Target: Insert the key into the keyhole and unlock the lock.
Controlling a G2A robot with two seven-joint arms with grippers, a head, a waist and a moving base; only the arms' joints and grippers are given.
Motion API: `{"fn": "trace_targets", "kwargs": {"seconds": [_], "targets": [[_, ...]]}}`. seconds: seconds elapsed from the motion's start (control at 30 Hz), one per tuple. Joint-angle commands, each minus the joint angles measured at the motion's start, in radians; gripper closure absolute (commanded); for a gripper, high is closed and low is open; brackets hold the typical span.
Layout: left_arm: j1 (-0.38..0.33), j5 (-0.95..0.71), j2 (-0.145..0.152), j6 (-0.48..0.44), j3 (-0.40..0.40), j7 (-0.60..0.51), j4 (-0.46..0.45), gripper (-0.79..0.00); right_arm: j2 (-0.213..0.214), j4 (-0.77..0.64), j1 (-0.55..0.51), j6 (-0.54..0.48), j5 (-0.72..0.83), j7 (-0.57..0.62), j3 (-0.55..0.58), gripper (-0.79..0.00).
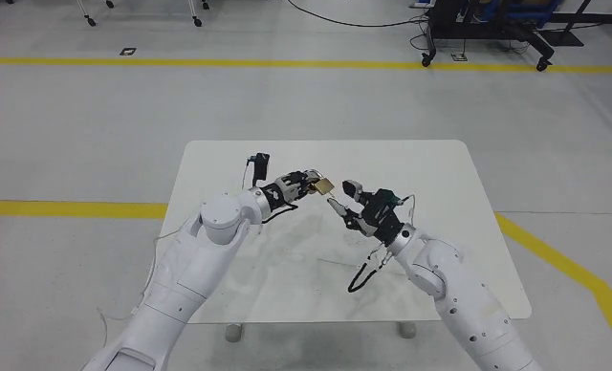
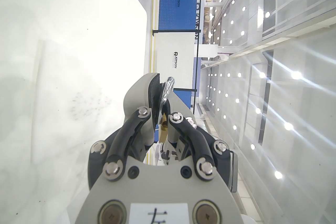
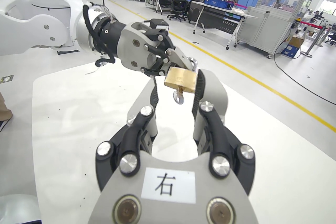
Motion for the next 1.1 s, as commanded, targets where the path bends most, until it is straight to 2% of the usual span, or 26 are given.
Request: {"fn": "trace_targets", "kwargs": {"seconds": [0.0, 0.17, 0.33, 0.53, 0.7, 0.73, 0.8, 0.83, 0.93, 1.07], "targets": [[-0.006, 0.005, -0.002, 0.016, 0.008, -0.004, 0.006, 0.000, 0.008, -0.026, -0.028, -0.002, -0.011, -0.029, 0.044, -0.785], [-0.028, 0.061, -0.010, 0.049, 0.057, -0.009, 0.019, 0.000, 0.029, -0.097, -0.139, 0.003, 0.030, -0.133, 0.214, -0.785], [-0.094, 0.172, -0.036, 0.125, 0.182, -0.049, 0.040, 0.000, 0.030, -0.101, -0.147, 0.001, 0.035, -0.141, 0.227, -0.785], [-0.223, 0.235, -0.100, 0.143, 0.354, -0.116, 0.143, 0.000, 0.030, -0.101, -0.147, 0.001, 0.035, -0.141, 0.227, -0.785], [-0.288, 0.214, -0.165, 0.114, 0.445, -0.123, 0.277, 0.000, 0.030, -0.101, -0.147, 0.001, 0.035, -0.141, 0.227, -0.785], [-0.298, 0.215, -0.176, 0.116, 0.460, -0.127, 0.303, -0.040, 0.030, -0.101, -0.147, 0.001, 0.035, -0.141, 0.227, -0.785], [-0.315, 0.213, -0.195, 0.136, 0.480, -0.132, 0.350, -0.668, 0.030, -0.101, -0.147, 0.001, 0.035, -0.141, 0.227, -0.785], [-0.321, 0.208, -0.203, 0.140, 0.485, -0.136, 0.370, -0.785, 0.030, -0.101, -0.147, 0.001, 0.035, -0.141, 0.227, -0.785], [-0.338, 0.205, -0.217, 0.150, 0.489, -0.148, 0.419, -0.785, 0.030, -0.101, -0.147, 0.001, 0.035, -0.141, 0.227, -0.785], [-0.344, 0.185, -0.214, 0.136, 0.453, -0.144, 0.442, -0.785, 0.030, -0.101, -0.147, 0.001, 0.035, -0.141, 0.227, -0.785]]}}
